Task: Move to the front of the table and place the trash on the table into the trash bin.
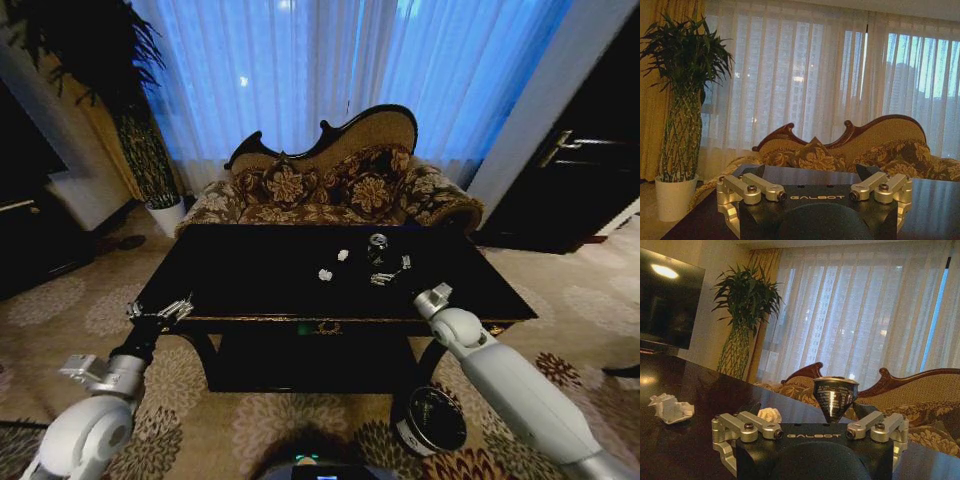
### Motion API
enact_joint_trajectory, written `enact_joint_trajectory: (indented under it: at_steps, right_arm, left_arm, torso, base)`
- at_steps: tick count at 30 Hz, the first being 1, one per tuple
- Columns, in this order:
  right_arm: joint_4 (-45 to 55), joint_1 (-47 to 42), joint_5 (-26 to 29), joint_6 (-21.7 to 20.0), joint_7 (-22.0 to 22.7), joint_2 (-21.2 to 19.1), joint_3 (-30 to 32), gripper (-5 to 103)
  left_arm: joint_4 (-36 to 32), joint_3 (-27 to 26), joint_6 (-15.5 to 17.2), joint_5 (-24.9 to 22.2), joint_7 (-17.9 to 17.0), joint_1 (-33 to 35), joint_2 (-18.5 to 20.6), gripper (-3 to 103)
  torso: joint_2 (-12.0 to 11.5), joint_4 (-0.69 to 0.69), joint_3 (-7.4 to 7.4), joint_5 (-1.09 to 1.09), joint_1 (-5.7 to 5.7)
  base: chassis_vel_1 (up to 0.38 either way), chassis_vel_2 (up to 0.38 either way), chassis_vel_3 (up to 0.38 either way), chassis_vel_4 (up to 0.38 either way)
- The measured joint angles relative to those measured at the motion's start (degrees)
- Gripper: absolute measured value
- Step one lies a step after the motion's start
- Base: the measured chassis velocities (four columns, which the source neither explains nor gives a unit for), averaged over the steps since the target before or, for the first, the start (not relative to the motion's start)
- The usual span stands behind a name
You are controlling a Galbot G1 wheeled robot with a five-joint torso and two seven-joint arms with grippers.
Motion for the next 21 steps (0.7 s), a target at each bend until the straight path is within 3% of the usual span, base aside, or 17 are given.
enact_joint_trajectory:
  at_steps: [15, 20, 21]
  right_arm:
    - [-4.88, 8.33, 0.23, -0.41, 0.99, 1.92, -6.09, 101]
    - [-4.84, 8.05, 0.18, -0.50, 1.26, 1.48, -5.74, 82]
    - [-4.84, 8.05, 0.18, -0.50, 1.26, 1.48, -5.74, 82]
  left_arm:
    - [0.04, -0.46, -0.04, -0.58, 0.12, 0.42, -0.12, 100]
    - [0.48, -0.03, -0.16, -0.58, 0.29, 0.05, -0.35, 100]
    - [0.48, -0.03, -0.16, -0.58, 0.29, 0.05, -0.35, 100]
  torso:
    - [0.00, 0.02, 0.00, 0.02, 0.00]
    - [0.00, 0.02, 0.01, 0.03, 0.01]
    - [0.00, 0.02, 0.01, 0.03, 0.01]
  base:
    - [0.000, 0.000, 0.000, 0.000]
    - [0.000, 0.000, 0.000, 0.000]
    - [0.000, 0.000, 0.000, 0.000]
